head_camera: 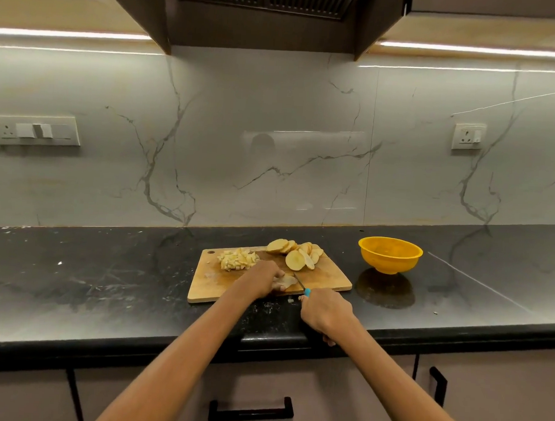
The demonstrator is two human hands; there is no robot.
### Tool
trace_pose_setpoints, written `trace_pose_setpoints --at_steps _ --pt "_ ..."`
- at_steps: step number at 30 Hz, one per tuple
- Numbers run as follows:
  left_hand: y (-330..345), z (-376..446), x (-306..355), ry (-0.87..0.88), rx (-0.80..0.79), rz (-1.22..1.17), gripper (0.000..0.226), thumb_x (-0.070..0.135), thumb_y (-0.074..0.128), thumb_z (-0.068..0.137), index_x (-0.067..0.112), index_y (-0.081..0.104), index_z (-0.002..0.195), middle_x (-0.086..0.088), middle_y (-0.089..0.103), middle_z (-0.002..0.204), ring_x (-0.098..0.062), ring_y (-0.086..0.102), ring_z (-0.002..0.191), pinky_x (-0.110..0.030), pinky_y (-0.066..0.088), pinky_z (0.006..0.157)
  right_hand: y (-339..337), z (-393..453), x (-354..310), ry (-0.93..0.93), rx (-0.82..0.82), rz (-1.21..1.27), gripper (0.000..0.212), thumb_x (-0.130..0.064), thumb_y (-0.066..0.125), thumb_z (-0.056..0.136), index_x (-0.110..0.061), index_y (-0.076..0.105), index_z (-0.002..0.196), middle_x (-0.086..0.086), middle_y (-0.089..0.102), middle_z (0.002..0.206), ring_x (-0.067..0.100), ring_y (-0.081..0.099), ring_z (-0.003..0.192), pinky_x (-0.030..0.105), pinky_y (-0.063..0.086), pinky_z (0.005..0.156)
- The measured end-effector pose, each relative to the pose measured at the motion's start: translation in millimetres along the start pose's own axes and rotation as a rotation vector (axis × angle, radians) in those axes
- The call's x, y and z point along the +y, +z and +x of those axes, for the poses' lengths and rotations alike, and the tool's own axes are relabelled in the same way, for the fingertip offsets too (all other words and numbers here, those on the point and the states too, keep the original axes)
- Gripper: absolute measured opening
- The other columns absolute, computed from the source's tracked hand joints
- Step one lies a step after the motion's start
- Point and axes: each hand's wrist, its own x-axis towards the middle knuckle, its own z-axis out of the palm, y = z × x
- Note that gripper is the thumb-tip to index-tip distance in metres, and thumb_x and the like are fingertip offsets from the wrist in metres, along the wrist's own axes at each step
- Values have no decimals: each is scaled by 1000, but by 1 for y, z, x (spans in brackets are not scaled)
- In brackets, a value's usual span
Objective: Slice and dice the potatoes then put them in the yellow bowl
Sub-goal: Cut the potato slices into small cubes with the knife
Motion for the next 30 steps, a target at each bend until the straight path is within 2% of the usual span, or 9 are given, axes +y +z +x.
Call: trace_pose_setpoints --at_steps 2,5,6,8,11,13,18,26,30 --pt "4 -2 1 -29 35 4 27 26 59 90 3 65 103 -11 61 99 -24 58 99 -28 40 82 1 2 -4 -19 -15 -18 35 -29 39 101 -1 58 111 15 64 111 30 63 102 38 51 91" --pt "5 -7 0 -104 97 -38 33 27 59 90 -5 64 98 -11 55 83 -20 51 78 -28 37 72 5 7 -12 -66 -20 -56 35 -28 39 101 -1 60 110 14 65 112 29 62 102 35 49 86" --pt "4 -9 -2 -119 106 -53 35 28 59 90 -6 63 98 -14 58 85 -22 53 80 -29 37 72 7 9 -15 -80 -16 -64 36 -28 39 101 -1 61 110 14 65 112 29 62 103 35 47 84" --pt "5 -11 -7 -127 116 -90 36 29 57 91 -2 62 106 -18 63 106 -26 58 99 -29 39 80 8 10 -18 -86 -11 -65 36 -27 37 101 -1 61 107 14 65 111 29 62 102 34 47 83" --pt "10 -17 -12 -78 163 -149 46 26 54 93 6 48 134 -14 45 140 -26 40 130 -30 30 105 9 12 -14 -39 -15 26 33 -28 37 101 -3 58 93 15 66 102 28 64 91 36 51 84" --pt "15 -19 -16 -58 183 -195 48 22 51 94 9 41 139 -12 34 149 -24 28 139 -33 19 113 8 13 -11 2 -6 107 29 -29 40 100 -5 54 91 13 62 89 24 60 81 35 52 79" --pt "22 -16 -16 -41 227 -212 49 11 51 94 8 36 141 -10 32 150 -22 24 141 -30 15 114 5 14 -14 16 -48 136 38 -30 40 100 -6 45 72 8 56 64 18 56 52 27 48 56" --pt "24 -15 -26 2 267 -317 55 11 55 92 10 34 143 -9 29 152 -21 22 142 -30 15 114 5 11 -10 59 -60 203 41 -34 33 101 -1 55 89 12 63 68 20 60 50 24 47 43" --pt "24 -14 -30 24 271 -318 48 11 57 91 4 43 136 -11 42 144 -21 33 137 -29 21 113 4 11 -12 61 -80 217 39 -33 33 101 -3 52 86 11 60 67 18 58 51 24 47 44"
